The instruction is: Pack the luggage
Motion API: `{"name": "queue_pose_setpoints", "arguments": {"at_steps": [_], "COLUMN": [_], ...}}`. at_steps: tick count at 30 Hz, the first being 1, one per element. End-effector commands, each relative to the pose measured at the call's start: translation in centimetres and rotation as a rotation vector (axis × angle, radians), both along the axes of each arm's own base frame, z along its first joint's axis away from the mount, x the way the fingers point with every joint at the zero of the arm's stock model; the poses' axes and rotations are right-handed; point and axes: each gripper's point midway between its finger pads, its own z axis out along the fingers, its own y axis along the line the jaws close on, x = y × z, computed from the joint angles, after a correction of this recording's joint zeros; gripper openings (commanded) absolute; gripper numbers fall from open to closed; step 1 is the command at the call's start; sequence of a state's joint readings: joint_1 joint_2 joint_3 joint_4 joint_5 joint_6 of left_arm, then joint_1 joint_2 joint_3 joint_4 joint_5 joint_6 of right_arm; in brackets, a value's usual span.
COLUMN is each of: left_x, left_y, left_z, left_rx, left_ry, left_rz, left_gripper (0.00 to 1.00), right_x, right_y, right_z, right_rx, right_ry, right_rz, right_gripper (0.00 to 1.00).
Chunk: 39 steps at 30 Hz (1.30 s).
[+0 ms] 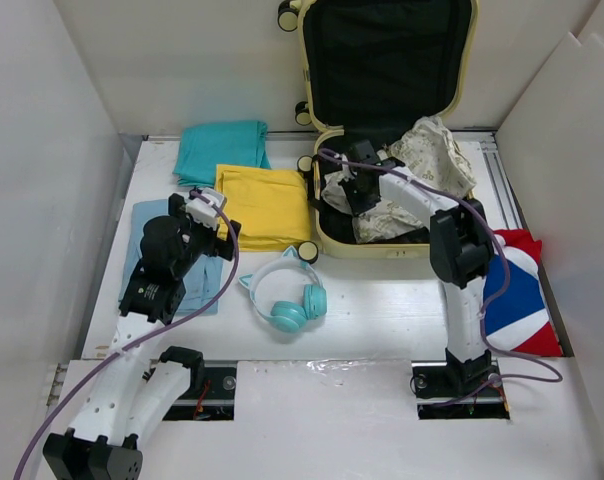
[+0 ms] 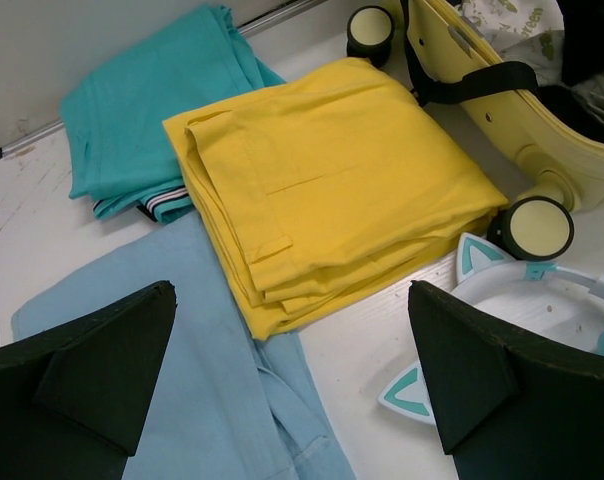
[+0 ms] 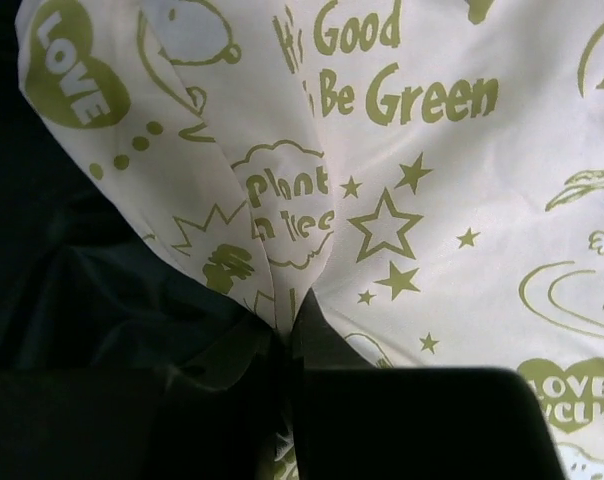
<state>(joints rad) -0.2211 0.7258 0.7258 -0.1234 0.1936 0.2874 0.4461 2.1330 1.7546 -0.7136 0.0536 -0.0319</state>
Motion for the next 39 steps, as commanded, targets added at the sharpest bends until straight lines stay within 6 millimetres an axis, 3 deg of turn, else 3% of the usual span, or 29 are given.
{"name": "queue_pose_setpoints", "arguments": {"at_steps": [1,5,7,11,14,18,19,20,22,23,24,26,29,30,32,33,34,36,37,39], "left_x": [0.2,0.3,0.3,0.5,0.4,0.7,0.7,0.7,0.7,0.7,0.7,0.6,0.6,0.5,0.5,0.5,0.7,0.7,0.8,0.7], "left_y": [0.4,0.5,0.6,1.2,1.4,1.9,1.9,1.9,1.9,1.9,1.9,2.1,2.1,1.9,1.9,1.9,1.9,1.9,1.9,1.9], "left_z": [0.9,0.7,1.2,1.2,1.5,1.5,1.5,1.5,1.9,1.9,1.9,1.7,1.7,1.5,1.5,1.5,1.5,1.5,1.2,1.3], "left_rx": [0.001,0.003,0.007,0.020,0.029,0.037,0.037,0.037,0.035,0.035,0.045,0.047,0.047,0.047,0.047,0.047,0.047,0.047,0.050,0.051], "left_ry": [-0.051,-0.051,-0.072,-0.076,-0.088,-0.103,-0.103,-0.103,-0.112,-0.112,-0.116,-0.116,-0.116,-0.107,-0.107,-0.107,-0.107,-0.107,-0.097,-0.089], "left_rz": [0.018,0.027,0.025,0.050,0.057,0.075,0.075,0.075,0.076,0.076,0.073,0.082,0.082,0.073,0.073,0.073,0.073,0.073,0.073,0.072], "left_gripper": [1.00,1.00,1.00,1.00,1.00,1.00,1.00,1.00,1.00,1.00,1.00,1.00,1.00,1.00,1.00,1.00,1.00,1.00,1.00,1.00], "right_x": [3.3,5.4,6.3,7.0,6.6,6.6,6.6,6.8,6.6,6.3,6.1,5.9,5.7,5.8,6.7,7.0,7.7,8.6,9.3,9.8], "right_y": [3.7,6.5,7.8,7.7,7.2,7.4,7.6,7.1,6.7,6.4,6.2,5.9,4.2,3.6,3.1,3.4,3.6,5.4,6.0,7.1], "right_z": [4.4,8.8,9.7,9.6,7.8,7.9,7.9,7.9,7.7,7.4,7.2,9.3,12.6,13.3,15.2,15.6,16.1,17.3,15.8,15.1], "right_rx": [0.246,0.585,0.735,0.652,0.576,0.658,0.632,0.597,0.518,0.495,0.480,0.468,0.423,0.411,0.432,0.445,0.464,0.523,0.517,0.543], "right_ry": [-0.106,-0.168,-0.176,-0.186,-0.157,-0.155,-0.151,-0.159,-0.165,-0.159,-0.153,-0.196,-0.297,-0.330,-0.399,-0.416,-0.429,-0.439,-0.416,-0.392], "right_rz": [0.009,-0.077,-0.132,-0.202,-0.240,-0.335,-0.347,-0.357,-0.341,-0.342,-0.333,-0.282,-0.269,-0.289,-0.274,-0.253,-0.236,-0.168,-0.153,-0.119], "right_gripper": [0.00,0.00,0.00,0.00,0.00,0.00,0.06,0.26,0.54,0.77,0.80,0.85,0.85,0.79,0.65,0.47,0.39,0.26,0.14,0.06]}}
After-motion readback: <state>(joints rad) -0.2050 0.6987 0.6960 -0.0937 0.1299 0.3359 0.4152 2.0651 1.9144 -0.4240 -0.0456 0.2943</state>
